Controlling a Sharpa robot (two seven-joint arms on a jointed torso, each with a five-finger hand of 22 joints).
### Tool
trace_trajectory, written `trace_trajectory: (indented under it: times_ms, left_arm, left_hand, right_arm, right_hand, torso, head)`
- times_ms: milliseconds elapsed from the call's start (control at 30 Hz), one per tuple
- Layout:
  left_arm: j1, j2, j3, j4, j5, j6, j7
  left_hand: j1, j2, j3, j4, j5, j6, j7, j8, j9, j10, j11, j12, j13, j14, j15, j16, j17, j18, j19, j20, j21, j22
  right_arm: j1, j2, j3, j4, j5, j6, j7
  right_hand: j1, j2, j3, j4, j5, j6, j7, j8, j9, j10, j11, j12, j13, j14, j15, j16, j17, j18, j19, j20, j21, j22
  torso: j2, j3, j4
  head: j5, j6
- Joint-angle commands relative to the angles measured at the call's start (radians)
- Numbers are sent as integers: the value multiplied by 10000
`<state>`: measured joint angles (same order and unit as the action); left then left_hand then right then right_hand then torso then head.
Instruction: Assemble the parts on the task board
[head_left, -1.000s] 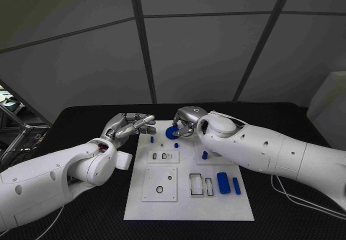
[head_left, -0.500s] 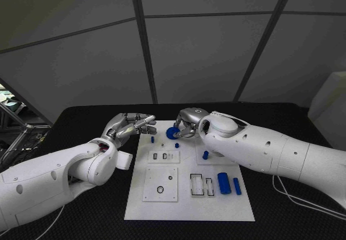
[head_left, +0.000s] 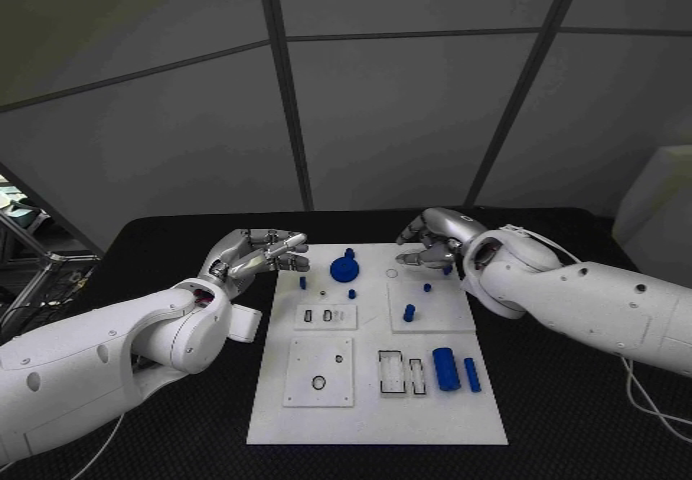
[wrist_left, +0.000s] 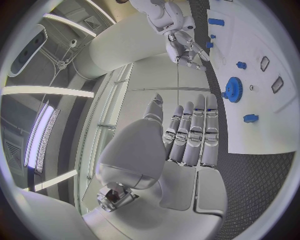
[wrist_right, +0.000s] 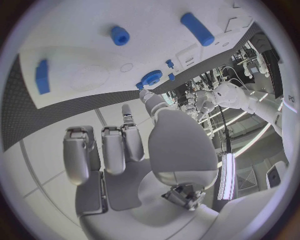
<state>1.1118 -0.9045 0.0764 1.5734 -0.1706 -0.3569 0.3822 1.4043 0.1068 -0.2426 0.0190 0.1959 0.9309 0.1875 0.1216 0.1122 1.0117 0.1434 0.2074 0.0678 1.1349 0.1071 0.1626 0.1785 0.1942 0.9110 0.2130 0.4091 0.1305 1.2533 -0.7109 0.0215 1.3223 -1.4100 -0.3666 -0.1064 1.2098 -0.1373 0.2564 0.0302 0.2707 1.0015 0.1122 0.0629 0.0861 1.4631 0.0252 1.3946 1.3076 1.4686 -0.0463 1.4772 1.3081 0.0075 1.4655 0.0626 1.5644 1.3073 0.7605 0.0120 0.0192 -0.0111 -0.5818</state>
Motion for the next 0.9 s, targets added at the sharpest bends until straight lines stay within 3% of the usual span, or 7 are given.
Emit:
trace_trajectory:
  times_ms: [33,167,300,400,467,733,900]
  left_arm:
    - [17,-2,10,8,4,82,33]
    - [17,26,9,-24,4,95,33]
    - [15,59,9,-56,5,120,32]
    - [14,88,8,-99,27,159,10]
    - [14,109,8,-129,44,178,-3]
    - [10,192,8,-269,69,222,-23]
    - [8,208,8,-312,72,227,-24]
  left_hand:
    - [-27,67,-3,-38,-41,-5,69,-50,-15,0,75,-44,-7,-52,6,-63,10,-117,-36,26,-57,-9]
    - [-27,67,-3,-38,-41,-5,69,-50,-15,0,75,-44,-7,-52,6,-63,10,-117,-36,26,-57,-9]
    - [-24,71,-4,-43,-41,-1,68,-51,-14,4,74,-46,-6,-50,5,-66,12,-117,-34,26,-59,-12]
    - [-23,72,-5,-45,-42,0,67,-51,-14,6,74,-47,-5,-49,5,-67,13,-117,-33,26,-60,-12]
    - [-23,73,-5,-45,-42,0,67,-51,-14,6,74,-47,-5,-49,5,-67,13,-117,-33,26,-60,-13]
    - [-23,73,-5,-45,-42,0,67,-51,-14,6,74,-47,-5,-49,5,-67,13,-117,-33,26,-60,-13]
    - [-23,73,-5,-45,-42,0,67,-51,-14,6,74,-47,-5,-49,5,-67,13,-117,-33,26,-60,-13]
  right_arm:
    - [22,-504,-1,144,2429,-17,1766]
    - [19,-1184,-5,49,3063,420,2233]
    - [-7,-1508,-7,-204,3266,588,2435]
    - [-63,-1585,-8,-433,3326,676,2426]
    - [-101,-1579,-8,-584,3349,736,2412]
    - [-231,-1466,-9,-850,3378,966,2390]
    - [-281,-1342,-9,-1053,3330,1127,2379]
  right_hand:
    - [324,-68,87,-270,-105,136,-14,51,-17,94,12,-184,740,516,15,-98,325,6,843,57,-80,2304]
    - [750,-241,211,-690,-156,275,-55,56,-35,-6,-27,-383,570,477,-16,-198,179,61,694,34,-189,2074]
    - [930,-298,295,-907,-159,275,-88,24,-70,-61,-66,-502,472,459,-41,-259,98,91,614,11,-251,1951]
    - [1015,-295,356,-1018,-154,253,-76,10,-93,-67,-62,-530,452,461,-46,-272,95,98,594,1,-269,1920]
    - [1038,-310,375,-1078,-156,182,-45,-12,-120,-75,-37,-555,431,459,-34,-287,79,105,574,4,-286,1888]
    - [942,-347,333,-1112,-169,28,7,-22,-166,-78,14,-580,412,465,3,-294,88,112,555,29,-306,1855]
    - [924,-339,329,-1109,-169,19,10,-19,-169,-58,18,-543,447,482,7,-261,159,103,581,32,-288,1895]
  torso:
    - [-33,19,-94]
    - [-49,56,-146]
    - [-32,57,-134]
    - [-35,52,-130]
    - [-30,67,-152]
    - [-32,62,-47]
    - [-30,35,-73]
  head:
    - [-26,30]
    - [-142,12]
    - [-454,-7]
    - [-354,3]
    - [-350,-4]
    - [-426,-93]
    - [-411,-111]
